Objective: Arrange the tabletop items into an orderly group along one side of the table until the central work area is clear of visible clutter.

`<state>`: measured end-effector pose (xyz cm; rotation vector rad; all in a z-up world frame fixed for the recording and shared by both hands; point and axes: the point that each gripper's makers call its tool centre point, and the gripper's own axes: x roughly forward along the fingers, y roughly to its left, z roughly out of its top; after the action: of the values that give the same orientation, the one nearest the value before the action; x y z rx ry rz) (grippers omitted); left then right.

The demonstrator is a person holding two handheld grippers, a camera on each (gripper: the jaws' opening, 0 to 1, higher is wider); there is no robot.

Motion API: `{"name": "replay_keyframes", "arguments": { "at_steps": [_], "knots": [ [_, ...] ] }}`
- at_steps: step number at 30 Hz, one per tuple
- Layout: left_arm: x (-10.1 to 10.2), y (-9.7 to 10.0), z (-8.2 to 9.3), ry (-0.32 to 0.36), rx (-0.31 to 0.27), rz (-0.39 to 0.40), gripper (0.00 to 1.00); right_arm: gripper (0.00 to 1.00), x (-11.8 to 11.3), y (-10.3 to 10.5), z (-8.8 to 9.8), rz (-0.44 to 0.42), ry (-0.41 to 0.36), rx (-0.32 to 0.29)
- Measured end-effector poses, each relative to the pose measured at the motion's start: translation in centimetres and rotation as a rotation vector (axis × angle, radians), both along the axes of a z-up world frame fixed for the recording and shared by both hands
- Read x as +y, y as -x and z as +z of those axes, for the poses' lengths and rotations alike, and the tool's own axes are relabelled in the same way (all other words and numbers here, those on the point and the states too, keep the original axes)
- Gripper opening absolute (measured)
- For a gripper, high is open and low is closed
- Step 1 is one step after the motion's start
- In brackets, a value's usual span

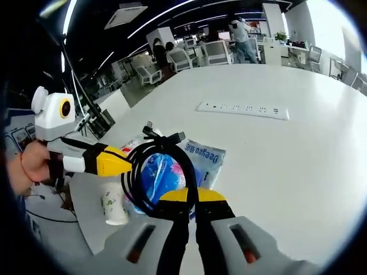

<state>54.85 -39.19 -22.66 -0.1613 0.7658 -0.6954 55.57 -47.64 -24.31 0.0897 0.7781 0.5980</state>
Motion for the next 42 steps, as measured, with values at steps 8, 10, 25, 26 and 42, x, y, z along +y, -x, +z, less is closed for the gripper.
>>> {"name": "replay_keyframes", "arguments": {
  "at_steps": [8,10,25,26,42],
  "knots": [
    [-3.5,1.2,1.2,0.023,-0.017,-0.035,0.0,0.0,-3.5,1.6,1.6,-0.024,0.016,-0.012],
    [-4.6,1.6,1.3,0.028,-0.019,-0.047,0.0,0.0,-4.6,2.0,1.7,-0.033,0.023,-0.012],
    [-13.1,3.9,0.9,0.075,0.01,-0.146,0.0,0.0,-13.1,5.2,1.9,-0.13,0.09,0.005],
    [-13.5,4.1,0.8,0.077,0.012,-0.152,0.0,0.0,-13.4,5.4,1.9,-0.134,0.095,0.006],
    [-18.5,5.6,-2.4,0.071,0.104,-0.197,0.0,0.0,-18.1,7.0,-1.1,-0.164,0.137,0.102]
  ]
}}
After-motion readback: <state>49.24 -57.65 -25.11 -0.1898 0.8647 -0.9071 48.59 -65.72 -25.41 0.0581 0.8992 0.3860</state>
